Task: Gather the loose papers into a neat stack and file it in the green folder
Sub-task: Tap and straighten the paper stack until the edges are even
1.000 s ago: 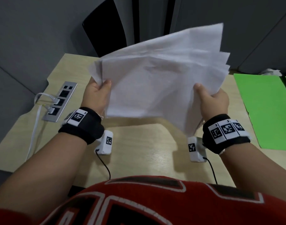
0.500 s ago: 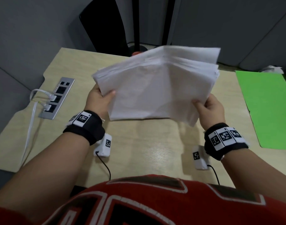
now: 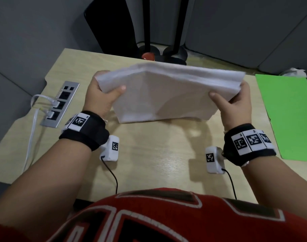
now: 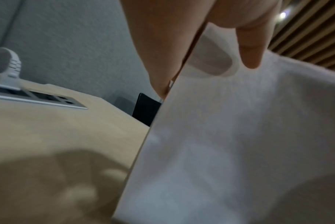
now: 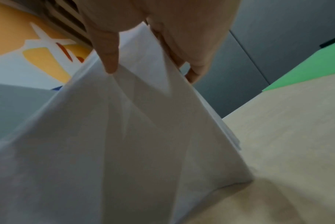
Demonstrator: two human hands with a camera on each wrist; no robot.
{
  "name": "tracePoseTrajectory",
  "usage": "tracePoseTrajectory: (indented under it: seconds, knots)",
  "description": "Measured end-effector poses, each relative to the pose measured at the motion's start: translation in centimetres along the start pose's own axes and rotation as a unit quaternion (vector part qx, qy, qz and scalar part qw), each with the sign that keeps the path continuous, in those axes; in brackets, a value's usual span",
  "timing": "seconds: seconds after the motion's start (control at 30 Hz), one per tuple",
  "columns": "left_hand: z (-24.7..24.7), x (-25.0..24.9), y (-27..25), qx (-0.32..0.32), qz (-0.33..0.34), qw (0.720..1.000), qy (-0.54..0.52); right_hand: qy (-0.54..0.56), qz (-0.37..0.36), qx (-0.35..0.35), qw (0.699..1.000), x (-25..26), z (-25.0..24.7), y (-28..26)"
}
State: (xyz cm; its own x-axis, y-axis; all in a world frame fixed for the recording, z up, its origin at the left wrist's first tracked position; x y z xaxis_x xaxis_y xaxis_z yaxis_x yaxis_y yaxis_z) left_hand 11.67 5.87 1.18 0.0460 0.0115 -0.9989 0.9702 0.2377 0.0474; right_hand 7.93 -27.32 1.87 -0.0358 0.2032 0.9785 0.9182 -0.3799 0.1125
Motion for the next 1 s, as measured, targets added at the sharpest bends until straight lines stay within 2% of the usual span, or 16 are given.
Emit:
tracePoseTrajectory:
  seconds: [0.13,0.33,0.43,0.5,0.63,0.7,0.77,0.83,0.93,1.0]
  knots:
    - [0.3,1.5,-0.2,0.023,-0.058,0.997,0.036,-0.064,0.007,0.02,0.998,-0.4,0.1,0.4]
    - [0.2,0.3,0.0,-0.017,-0.021,1.0,0.0,0.013,-0.025,-0.021,0.999,0.5,0.0,0.9]
    - [0.1,1.3,-0.1,0.007,-0.057,0.998,0.015,-0.05,0.019,0.014,0.998,-0.7,0.6,0.8]
    - [0.3,1.6,-0.4,0.01,-0.061,0.998,0.021,-0.098,0.021,0.01,0.995,-1.0,1.0,0.8]
    - [-0.3,0.5,-0.2,-0.028,-0.018,0.999,-0.007,-0.004,-0.04,-0.054,0.998,0.8,0.7,0.6]
    - [-0.6,0.5,-0.1,-0.011,-0.02,1.0,-0.011,0.016,-0.039,-0.028,0.999,0.6,0.4,0.8]
    - [-0.5,0.9,-0.2,0.024,-0.052,0.998,0.017,-0.052,-0.001,0.024,0.998,-0.5,0.5,0.8]
    - [-0.1,1.3,-0.2,0.041,-0.076,0.995,0.043,-0.123,0.014,0.042,0.991,-1.2,0.5,0.8]
    - [0.1,1.0,-0.1,0.013,-0.043,0.997,0.063,-0.119,-0.016,-0.009,0.993,-0.3,0.4,0.9]
    - [0.0,0.0,-0.2,-0.028,-0.01,0.999,0.024,-0.031,-0.057,-0.055,0.996,1.2,0.0,1.1]
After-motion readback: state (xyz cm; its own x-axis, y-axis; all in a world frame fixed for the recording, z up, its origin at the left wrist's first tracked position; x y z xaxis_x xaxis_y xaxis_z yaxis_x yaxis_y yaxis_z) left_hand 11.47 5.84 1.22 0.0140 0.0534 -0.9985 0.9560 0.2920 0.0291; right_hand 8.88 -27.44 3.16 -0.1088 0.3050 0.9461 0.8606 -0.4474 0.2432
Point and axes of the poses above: each hand's wrist, its own y-axis towards the middle knuckle, its own z-axis out of the palm, x = y × z, the point moved 2 cm from there along y, towards the middle knuckle, and after that the axes turned 8 degrees about -y, right-handed, at the moved point
